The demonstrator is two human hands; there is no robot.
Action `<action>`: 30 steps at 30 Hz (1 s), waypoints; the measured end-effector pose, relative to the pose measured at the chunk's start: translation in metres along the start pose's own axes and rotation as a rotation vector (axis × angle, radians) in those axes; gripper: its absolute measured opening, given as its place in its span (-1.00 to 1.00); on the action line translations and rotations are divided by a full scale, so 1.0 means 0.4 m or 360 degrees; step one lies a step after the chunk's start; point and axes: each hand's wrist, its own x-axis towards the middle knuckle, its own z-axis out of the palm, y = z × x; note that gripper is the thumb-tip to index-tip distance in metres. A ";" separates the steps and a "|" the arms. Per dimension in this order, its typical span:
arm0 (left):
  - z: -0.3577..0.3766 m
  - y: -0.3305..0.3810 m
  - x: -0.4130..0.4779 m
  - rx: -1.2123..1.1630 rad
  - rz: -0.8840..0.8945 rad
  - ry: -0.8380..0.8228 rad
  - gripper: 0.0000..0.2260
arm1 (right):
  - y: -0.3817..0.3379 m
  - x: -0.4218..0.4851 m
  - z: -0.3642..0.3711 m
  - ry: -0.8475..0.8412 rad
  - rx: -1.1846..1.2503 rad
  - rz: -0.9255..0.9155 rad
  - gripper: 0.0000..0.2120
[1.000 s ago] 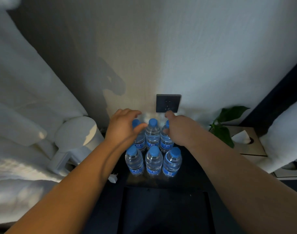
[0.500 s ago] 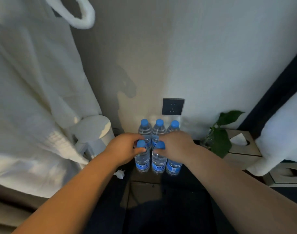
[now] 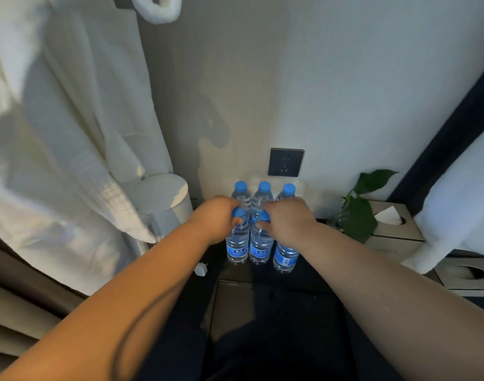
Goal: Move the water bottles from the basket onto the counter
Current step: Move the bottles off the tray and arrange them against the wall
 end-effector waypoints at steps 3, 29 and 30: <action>0.001 -0.001 0.005 0.0018 -0.0024 0.0015 -0.76 | 0.007 0.003 0.000 -0.0022 0.0039 0.0069 -0.69; -0.011 0.004 0.030 0.0056 0.0025 -0.0020 -0.67 | 0.021 0.026 -0.006 -0.0055 -0.0015 -0.0022 -0.66; -0.011 0.004 0.032 0.0057 0.0025 -0.0018 -0.67 | 0.020 0.029 -0.004 -0.0060 -0.0011 -0.0030 -0.67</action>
